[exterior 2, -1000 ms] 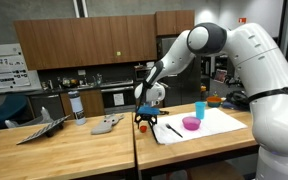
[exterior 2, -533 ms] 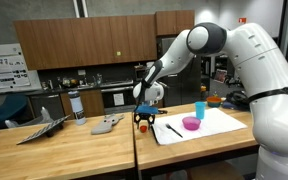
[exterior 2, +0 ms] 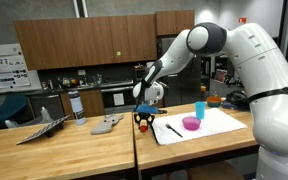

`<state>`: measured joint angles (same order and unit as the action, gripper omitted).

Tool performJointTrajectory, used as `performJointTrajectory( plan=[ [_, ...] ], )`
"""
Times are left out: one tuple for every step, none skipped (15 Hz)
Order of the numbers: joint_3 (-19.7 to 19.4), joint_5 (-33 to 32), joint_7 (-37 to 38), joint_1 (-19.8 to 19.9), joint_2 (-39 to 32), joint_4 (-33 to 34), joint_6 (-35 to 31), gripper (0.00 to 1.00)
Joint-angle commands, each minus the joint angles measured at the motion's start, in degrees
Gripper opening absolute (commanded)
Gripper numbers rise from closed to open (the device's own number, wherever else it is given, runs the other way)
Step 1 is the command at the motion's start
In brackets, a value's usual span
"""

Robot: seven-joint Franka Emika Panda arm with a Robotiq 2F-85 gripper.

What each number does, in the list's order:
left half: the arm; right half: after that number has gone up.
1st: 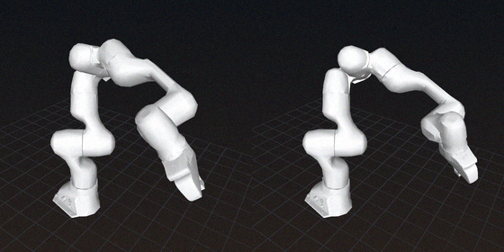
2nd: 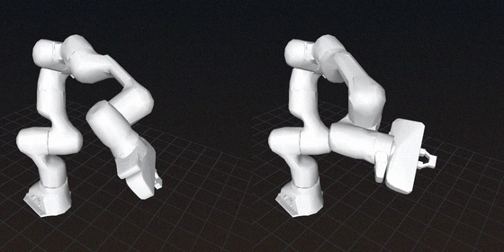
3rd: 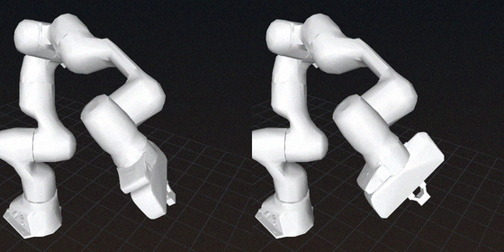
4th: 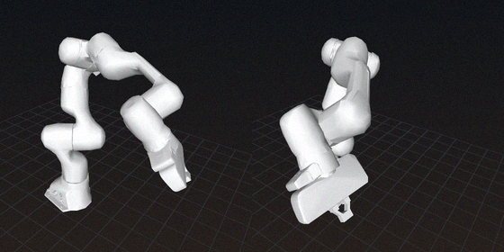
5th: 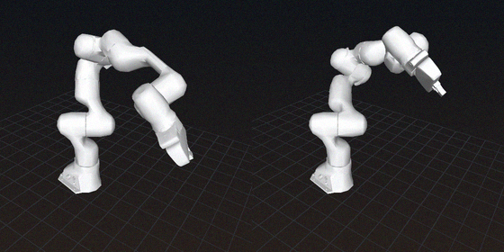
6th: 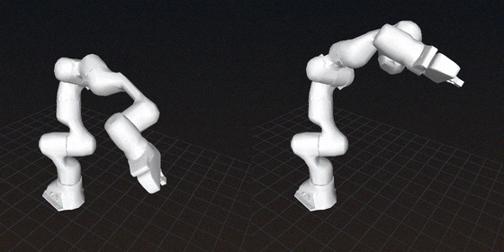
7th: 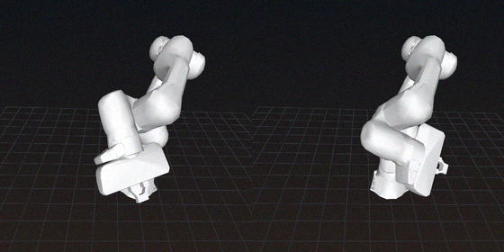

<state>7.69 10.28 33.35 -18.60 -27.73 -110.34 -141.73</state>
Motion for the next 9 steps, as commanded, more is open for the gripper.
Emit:
performJointTrajectory(
  plan=[
    [0.6,1.4,-1.9,0.8,0.1,0.3,0.7,0.27],
    [1.2,2.2,-3.2,1.4,0.1,0.3,1.2,0.27],
    [1.4,2.6,-4.5,1.9,0.5,0.0,1.7,0.27],
    [1.3,2.8,-4.9,1.9,1.3,-0.8,1.4,0.27],
    [1.2,2.9,-5.3,1.8,1.9,-1.5,1.0,0.27],
    [0.9,2.6,-5.9,2.1,2.8,-2.3,1.1,0.27],
    [0.8,2.4,-6.4,2.4,3.4,-2.8,1.4,0.27],
    [0.6,2.1,-6.1,2.1,4.2,-3.7,0.8,0.27],
    [0.2,1.7,-6.2,2.2,5.1,-4.6,0.7,0.27]
  ],
)
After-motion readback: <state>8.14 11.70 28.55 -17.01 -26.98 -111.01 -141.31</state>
